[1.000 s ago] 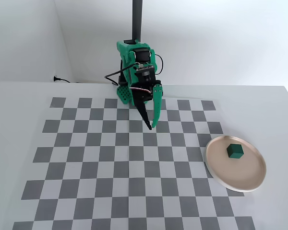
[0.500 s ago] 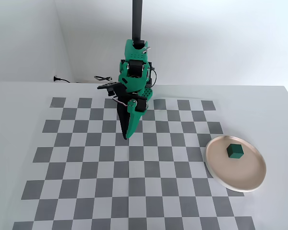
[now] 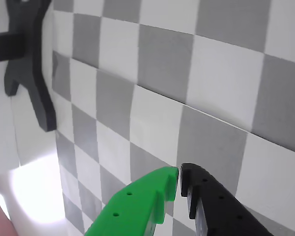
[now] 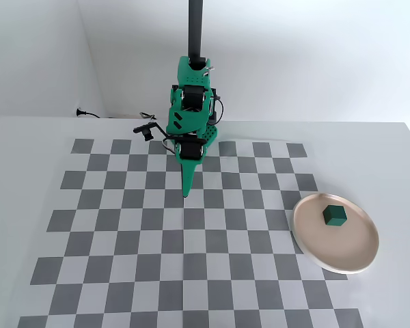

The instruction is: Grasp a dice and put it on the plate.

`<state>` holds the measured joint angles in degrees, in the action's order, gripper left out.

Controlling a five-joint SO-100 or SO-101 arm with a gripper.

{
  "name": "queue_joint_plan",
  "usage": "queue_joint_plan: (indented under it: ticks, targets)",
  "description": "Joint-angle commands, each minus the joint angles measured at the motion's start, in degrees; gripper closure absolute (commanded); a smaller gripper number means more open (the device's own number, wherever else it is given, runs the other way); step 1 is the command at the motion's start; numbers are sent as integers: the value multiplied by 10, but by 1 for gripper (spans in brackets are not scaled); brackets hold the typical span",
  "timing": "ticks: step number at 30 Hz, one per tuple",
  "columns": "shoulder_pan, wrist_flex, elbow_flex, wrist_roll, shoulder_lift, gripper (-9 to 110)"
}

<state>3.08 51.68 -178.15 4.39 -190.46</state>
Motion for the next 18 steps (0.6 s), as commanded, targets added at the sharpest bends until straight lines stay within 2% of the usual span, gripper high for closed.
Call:
queue_joint_plan:
  ticks: [1, 18]
  targets:
    - [0, 16, 9, -60, -7, 106]
    - [0, 18, 9, -67, -7, 106]
